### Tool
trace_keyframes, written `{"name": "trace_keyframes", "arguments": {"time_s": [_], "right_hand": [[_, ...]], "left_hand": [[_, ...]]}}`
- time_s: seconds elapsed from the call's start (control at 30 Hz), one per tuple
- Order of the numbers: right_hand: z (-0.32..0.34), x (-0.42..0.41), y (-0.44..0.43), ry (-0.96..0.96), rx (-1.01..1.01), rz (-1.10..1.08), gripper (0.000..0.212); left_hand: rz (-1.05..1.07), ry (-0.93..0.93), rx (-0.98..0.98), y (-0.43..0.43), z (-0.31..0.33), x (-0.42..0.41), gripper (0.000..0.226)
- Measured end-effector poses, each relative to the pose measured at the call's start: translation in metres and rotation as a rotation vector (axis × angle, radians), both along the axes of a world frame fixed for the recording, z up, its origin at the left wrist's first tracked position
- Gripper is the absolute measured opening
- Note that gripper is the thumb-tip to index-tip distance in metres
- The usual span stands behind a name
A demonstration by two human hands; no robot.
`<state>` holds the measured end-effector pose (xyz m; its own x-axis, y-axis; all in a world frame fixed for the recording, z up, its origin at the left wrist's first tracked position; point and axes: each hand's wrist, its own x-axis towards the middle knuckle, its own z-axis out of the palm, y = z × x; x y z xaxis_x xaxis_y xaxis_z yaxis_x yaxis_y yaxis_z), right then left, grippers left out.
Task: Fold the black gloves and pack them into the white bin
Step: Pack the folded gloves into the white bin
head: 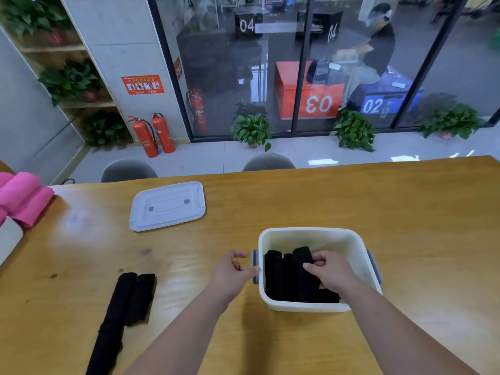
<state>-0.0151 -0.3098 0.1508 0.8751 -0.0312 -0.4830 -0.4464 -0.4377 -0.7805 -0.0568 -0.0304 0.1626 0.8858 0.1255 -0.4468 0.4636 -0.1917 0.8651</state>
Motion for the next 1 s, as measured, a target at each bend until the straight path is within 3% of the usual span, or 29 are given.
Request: {"name": "trace_keyframes", "arguments": {"time_s": [0.3, 0.5, 0.77, 1.0], "right_hand": [[-0.025, 0.005, 0.024, 0.003, -0.089, 0.066, 0.013], [-0.029, 0.009, 0.027, -0.033, -0.363, 0.161, 0.017], [-0.022, 0.007, 0.037, -0.079, -0.65, 0.164, 0.049], [0.0, 0.019, 0.043, -0.21, -0.557, 0.117, 0.043]], "left_hand": [[-0.003, 0.02, 0.027, 0.008, 0.0, -0.009, 0.042], [0.001, 0.039, 0.053, 0.012, -0.005, -0.016, 0.042], [0.005, 0.047, 0.046, 0.023, -0.006, -0.025, 0.044], [0.04, 0.051, 0.067, 0.047, -0.014, -0.032, 0.041]]}}
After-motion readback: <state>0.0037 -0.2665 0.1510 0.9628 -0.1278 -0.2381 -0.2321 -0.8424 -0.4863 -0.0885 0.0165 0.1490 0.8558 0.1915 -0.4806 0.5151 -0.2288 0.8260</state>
